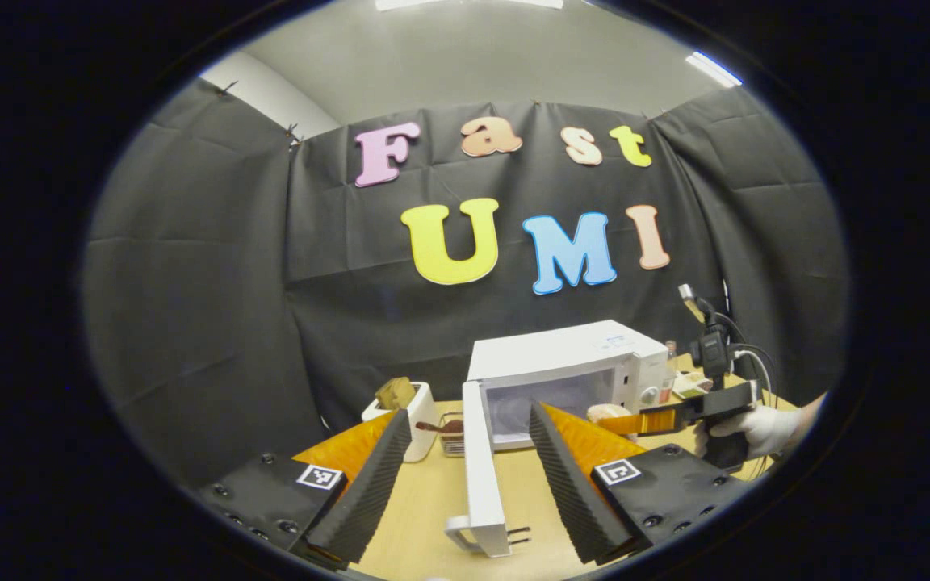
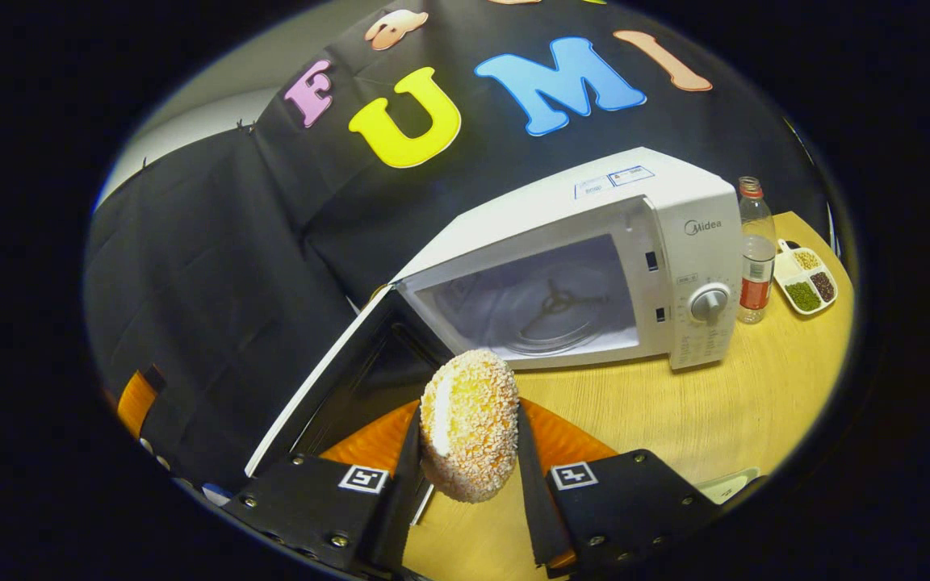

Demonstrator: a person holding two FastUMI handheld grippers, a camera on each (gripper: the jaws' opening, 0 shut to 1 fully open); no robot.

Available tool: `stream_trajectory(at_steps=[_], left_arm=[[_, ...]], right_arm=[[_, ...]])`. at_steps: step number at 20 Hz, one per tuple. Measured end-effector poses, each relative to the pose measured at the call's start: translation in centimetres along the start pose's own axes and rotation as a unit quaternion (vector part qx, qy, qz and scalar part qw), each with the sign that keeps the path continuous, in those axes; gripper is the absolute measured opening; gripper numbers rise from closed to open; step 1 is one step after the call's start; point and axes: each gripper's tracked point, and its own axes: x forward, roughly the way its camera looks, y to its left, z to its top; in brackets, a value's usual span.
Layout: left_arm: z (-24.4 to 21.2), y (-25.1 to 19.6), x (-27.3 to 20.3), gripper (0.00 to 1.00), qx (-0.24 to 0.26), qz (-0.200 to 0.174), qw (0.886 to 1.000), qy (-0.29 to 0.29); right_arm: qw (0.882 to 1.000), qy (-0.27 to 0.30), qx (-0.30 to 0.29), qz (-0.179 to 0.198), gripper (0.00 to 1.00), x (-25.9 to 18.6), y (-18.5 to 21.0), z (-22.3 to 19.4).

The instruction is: Open the microwave oven with the left hand, put the food in, and close the microwave oven.

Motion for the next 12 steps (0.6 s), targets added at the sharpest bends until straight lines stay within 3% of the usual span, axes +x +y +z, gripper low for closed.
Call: stream_trajectory(at_steps=[6, 12], left_arm=[[-1.1, 1.5, 2.2, 1.0, 0.011, -0.009, 1.0, 0.003], [-3.0, 2.3, 4.3, 0.94, 0.02, -0.021, 1.0, 0.007]], right_arm=[[0.995, -0.059, 0.048, -0.064, 0.58, 7.0, -2.5, 1.6], [0.976, -0.136, 0.089, -0.144, 0.58, 13.5, -5.4, 4.2]])
